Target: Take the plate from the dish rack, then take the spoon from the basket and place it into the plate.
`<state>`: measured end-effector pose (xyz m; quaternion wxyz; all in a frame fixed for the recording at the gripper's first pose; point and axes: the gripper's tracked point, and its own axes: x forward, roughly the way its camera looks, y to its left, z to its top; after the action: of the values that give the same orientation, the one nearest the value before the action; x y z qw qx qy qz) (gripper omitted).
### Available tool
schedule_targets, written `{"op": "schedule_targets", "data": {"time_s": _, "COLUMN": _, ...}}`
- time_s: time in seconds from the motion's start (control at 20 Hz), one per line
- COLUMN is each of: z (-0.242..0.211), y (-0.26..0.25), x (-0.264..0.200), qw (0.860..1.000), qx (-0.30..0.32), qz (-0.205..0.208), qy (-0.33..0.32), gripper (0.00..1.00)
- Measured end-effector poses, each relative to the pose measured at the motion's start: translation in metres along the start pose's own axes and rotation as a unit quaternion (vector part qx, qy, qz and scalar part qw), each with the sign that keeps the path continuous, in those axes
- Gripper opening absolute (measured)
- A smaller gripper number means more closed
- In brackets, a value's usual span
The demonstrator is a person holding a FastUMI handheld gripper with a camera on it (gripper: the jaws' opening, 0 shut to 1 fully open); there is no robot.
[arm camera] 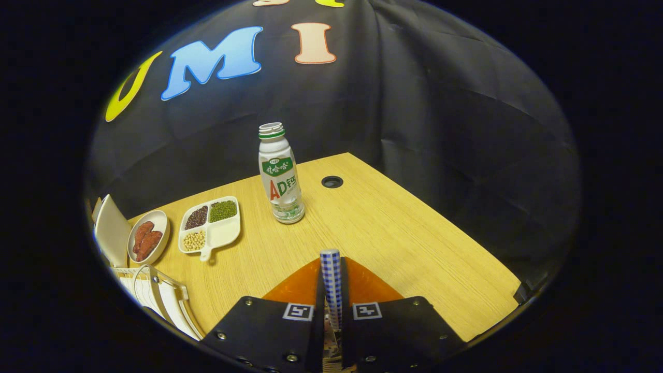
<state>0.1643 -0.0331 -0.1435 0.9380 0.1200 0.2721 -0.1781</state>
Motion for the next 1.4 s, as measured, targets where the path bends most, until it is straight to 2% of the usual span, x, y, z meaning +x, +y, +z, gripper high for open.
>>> {"op": "schedule_targets", "data": {"time_s": 0.05, "z": 0.002, "y": -0.003, "x": -0.001, "qw": 1.0, "qx": 0.002, "qz": -0.005, "qy": 0.0, "gripper": 0.07}}
{"op": "schedule_targets", "data": {"time_s": 0.2, "z": 0.009, "y": -0.008, "x": -0.007, "qw": 1.0, "qx": 0.005, "qz": -0.012, "qy": -0.009, "gripper": 0.07}}
{"op": "schedule_targets", "data": {"time_s": 0.4, "z": 0.045, "y": -0.01, "x": -0.03, "qw": 0.998, "qx": -0.018, "qz": -0.024, "qy": -0.056, "gripper": 0.07}}
{"op": "schedule_targets", "data": {"time_s": 0.8, "z": 0.102, "y": 0.001, "x": -0.109, "qw": 0.988, "qx": -0.042, "qz": -0.031, "qy": -0.144, "gripper": 0.07}}
{"op": "schedule_targets", "data": {"time_s": 1.15, "z": 0.082, "y": 0.044, "x": -0.186, "qw": 0.983, "qx": -0.064, "qz": -0.006, "qy": -0.172, "gripper": 0.07}}
{"op": "schedule_targets", "data": {"time_s": 1.4, "z": 0.036, "y": 0.104, "x": -0.238, "qw": 0.981, "qx": -0.093, "qz": 0.053, "qy": -0.164, "gripper": 0.07}}
